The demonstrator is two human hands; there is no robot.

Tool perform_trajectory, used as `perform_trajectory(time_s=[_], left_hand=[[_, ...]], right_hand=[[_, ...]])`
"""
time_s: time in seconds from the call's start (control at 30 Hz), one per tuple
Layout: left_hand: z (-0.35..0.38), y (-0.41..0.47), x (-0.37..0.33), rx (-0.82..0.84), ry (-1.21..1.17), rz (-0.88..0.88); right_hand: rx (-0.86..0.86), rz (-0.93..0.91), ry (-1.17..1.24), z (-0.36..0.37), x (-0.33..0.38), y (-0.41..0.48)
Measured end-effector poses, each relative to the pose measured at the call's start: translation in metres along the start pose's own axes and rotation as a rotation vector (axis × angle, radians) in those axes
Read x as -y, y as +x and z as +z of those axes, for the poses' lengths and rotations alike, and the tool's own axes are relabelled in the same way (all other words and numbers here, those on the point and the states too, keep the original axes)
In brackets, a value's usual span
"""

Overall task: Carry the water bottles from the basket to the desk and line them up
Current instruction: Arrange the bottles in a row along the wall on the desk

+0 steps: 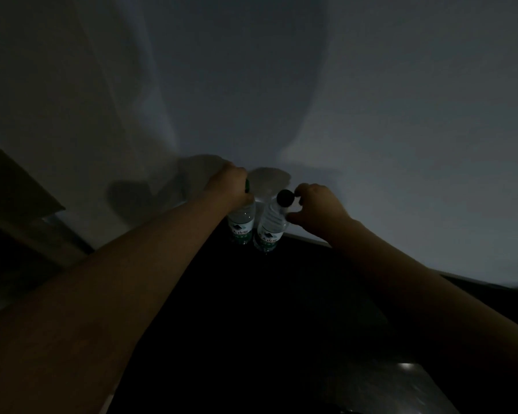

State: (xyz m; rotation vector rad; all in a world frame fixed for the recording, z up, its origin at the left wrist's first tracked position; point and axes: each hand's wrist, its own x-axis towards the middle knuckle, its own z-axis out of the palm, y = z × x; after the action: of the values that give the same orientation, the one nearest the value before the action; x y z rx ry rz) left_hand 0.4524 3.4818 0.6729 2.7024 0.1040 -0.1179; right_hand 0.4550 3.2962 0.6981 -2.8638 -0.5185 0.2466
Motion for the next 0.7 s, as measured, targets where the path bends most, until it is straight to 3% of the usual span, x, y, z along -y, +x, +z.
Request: perform_trajectory(time_s=[0.17,0.3,0.5,0.7], left_hand=[[-0.004,-0.005,-0.007,-0.01,0.074,-0.009],[-0.011,-0.017,-0.018,0.043,0.114,-0.026],[-0.02,-0.07,-0.037,0.03,0.143,0.079],[-0.012,-0.14,-0.054,0.159,0.047,0.136]], right_hand=[[0.241,0.014,-0.115,0.0,-0.014,-0.03],[0.332,-0.013,-0.151,0.002,-0.023,-0.061],[0.348,-0.059,-0.148,-0.009,-0.031,-0.104],[0.311,-0.088,-0.098,-0.025,-0.039,-0.153]])
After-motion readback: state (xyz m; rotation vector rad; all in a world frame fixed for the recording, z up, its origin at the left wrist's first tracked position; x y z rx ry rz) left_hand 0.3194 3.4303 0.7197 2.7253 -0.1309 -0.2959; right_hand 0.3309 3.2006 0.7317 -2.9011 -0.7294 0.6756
